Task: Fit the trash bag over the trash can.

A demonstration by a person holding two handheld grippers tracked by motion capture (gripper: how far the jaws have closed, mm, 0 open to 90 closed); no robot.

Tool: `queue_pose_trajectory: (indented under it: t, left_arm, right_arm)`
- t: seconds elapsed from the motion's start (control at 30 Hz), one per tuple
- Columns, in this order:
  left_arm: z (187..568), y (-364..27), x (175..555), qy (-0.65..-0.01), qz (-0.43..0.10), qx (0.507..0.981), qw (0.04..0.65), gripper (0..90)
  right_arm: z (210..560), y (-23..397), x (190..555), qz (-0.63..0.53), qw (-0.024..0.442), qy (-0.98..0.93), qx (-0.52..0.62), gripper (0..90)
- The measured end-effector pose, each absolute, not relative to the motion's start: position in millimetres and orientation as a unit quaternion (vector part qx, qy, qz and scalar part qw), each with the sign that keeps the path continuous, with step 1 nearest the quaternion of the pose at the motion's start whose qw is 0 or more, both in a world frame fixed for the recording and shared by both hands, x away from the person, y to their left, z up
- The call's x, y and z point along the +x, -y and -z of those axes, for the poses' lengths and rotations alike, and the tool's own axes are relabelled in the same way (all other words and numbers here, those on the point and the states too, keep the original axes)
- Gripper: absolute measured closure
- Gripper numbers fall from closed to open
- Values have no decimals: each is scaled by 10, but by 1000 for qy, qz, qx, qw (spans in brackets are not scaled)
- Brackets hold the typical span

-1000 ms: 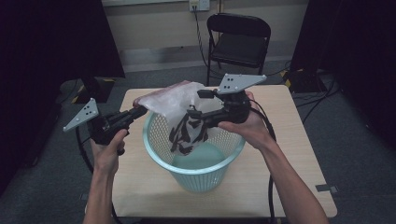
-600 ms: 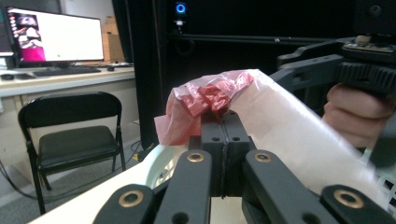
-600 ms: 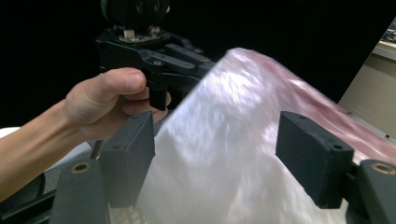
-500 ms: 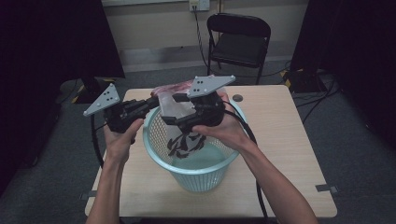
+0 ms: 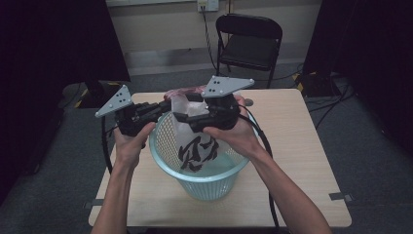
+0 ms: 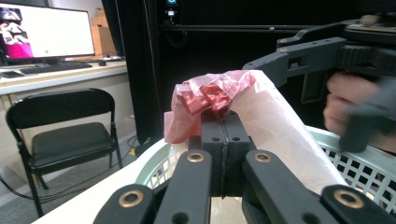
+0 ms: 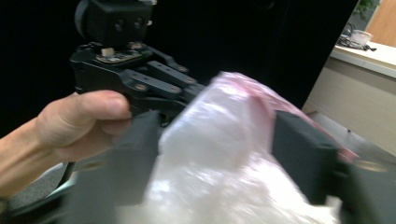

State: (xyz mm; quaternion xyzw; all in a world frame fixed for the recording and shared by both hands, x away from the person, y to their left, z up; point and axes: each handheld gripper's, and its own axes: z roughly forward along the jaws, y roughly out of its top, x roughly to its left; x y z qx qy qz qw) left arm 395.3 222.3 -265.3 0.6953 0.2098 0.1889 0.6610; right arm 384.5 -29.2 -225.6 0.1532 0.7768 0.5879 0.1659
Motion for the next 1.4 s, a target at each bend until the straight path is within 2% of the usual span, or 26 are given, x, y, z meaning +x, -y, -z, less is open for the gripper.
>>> queue_pose_trajectory:
  t: [0.1,0.17,0.3,0.33,0.4,0.43,0.53,0.57,0.83,0.97,1.0,1.03,1.17,1.27,1.37,1.4]
  left_arm:
    - [2650,-2186,3987,-214,-189,696,659,900]
    - [2639,-2176,3994,-216,-189,696,658,900]
    - [2624,-2200,3989,-215,-187,695,660,900]
    - [2619,-2216,3986,-215,-186,693,663,900]
    - [2613,-2229,3974,-214,-187,691,664,900]
    - [2609,-2235,3965,-214,-186,691,665,900]
    - [2597,-2259,3922,-210,-189,690,667,900]
    - [2593,-2266,3909,-210,-191,690,666,900]
    - [2557,-2277,3726,-173,-176,693,677,900]
    - [2565,-2262,3712,-161,-163,686,691,900]
    - [2564,-2272,3719,-168,-165,682,692,792]
    - [2564,-2280,3726,-169,-165,680,694,792]
    - [2566,-2318,3768,-181,-163,679,693,629]
    - [2566,-2343,3790,-187,-165,673,696,626]
    - [2560,-2370,3820,-187,-171,665,703,723]
    - [2555,-2372,3834,-189,-169,664,704,724]
  right_arm:
    - [2250,209,3808,-591,161,-775,156,252]
    - [2255,143,3795,-582,177,-776,164,212]
    - [2307,64,3815,-550,203,-789,182,244]
    - [2320,65,3824,-547,204,-790,184,275]
    - [2335,85,3843,-542,208,-792,190,430]
    - [2332,93,3843,-540,213,-792,191,470]
    - [2311,137,3838,-540,224,-790,186,662]
    - [2297,186,3849,-546,221,-787,183,750]
    - [2248,417,3939,-584,195,-767,182,829]
    - [2276,506,4025,-610,145,-760,170,866]
    - [2289,555,4051,-627,120,-751,165,879]
    - [2289,555,4051,-627,120,-751,165,879]
    - [2301,647,4109,-655,78,-735,157,886]
    - [2322,700,4149,-665,58,-728,156,888]
    - [2339,718,4167,-666,50,-728,154,889]
    - [2341,717,4166,-666,50,-729,153,889]
